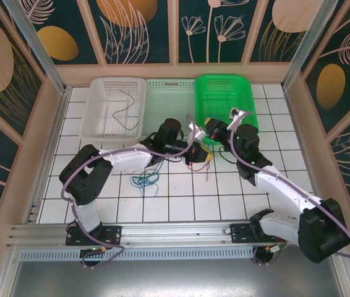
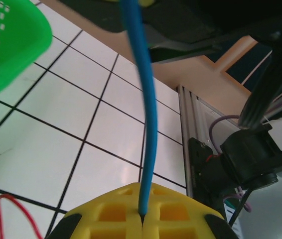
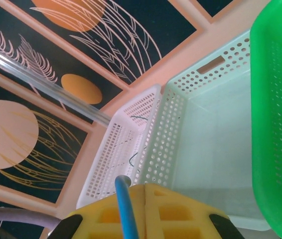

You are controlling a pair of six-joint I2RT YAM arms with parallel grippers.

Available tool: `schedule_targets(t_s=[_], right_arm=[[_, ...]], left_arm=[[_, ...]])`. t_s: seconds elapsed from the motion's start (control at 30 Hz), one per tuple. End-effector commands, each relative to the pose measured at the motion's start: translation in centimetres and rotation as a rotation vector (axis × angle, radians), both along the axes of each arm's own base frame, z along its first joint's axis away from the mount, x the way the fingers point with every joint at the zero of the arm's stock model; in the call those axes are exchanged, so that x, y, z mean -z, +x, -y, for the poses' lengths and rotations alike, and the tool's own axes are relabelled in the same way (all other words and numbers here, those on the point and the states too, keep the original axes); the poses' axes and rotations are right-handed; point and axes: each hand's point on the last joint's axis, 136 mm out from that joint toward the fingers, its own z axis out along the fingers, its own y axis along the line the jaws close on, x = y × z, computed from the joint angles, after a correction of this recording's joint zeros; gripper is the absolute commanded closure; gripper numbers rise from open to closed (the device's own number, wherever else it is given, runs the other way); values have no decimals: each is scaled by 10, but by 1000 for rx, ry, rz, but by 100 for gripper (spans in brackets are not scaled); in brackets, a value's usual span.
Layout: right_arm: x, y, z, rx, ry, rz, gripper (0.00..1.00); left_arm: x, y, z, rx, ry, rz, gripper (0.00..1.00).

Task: Untangle the cables

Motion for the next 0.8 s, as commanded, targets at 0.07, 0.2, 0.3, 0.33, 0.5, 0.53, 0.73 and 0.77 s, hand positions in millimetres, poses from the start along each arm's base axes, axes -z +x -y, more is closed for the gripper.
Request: schedule_targets(t_s=[0.07, 0.2, 0.3, 0.33, 0.5, 0.53, 0.73, 0.77], right_arm=[[-28, 3, 20, 185, 121, 95, 100], [-18, 4, 27, 232, 146, 73, 100], [-15, 4, 27, 228, 136, 61, 100], [-16, 3, 27, 226, 127, 62, 100], [-22, 0, 26, 208, 59, 59, 100], [-21, 2, 26, 199, 37, 46, 100], [-11, 22, 13, 91, -169, -50, 100], [-6, 26, 8, 62, -222, -73, 100]], left_arm=[[6, -24, 9, 91, 13, -67, 95], [-1, -22, 9, 84, -6, -51, 94], [-2, -19, 10, 62, -5, -44, 93], [-2, -18, 9, 50, -4, -41, 91], [1, 0, 3, -90, 30, -9, 73], [2, 6, 0, -132, 41, 2, 71], [-27, 29, -26, -349, 35, 127, 17], [-35, 32, -32, -385, 27, 158, 9]])
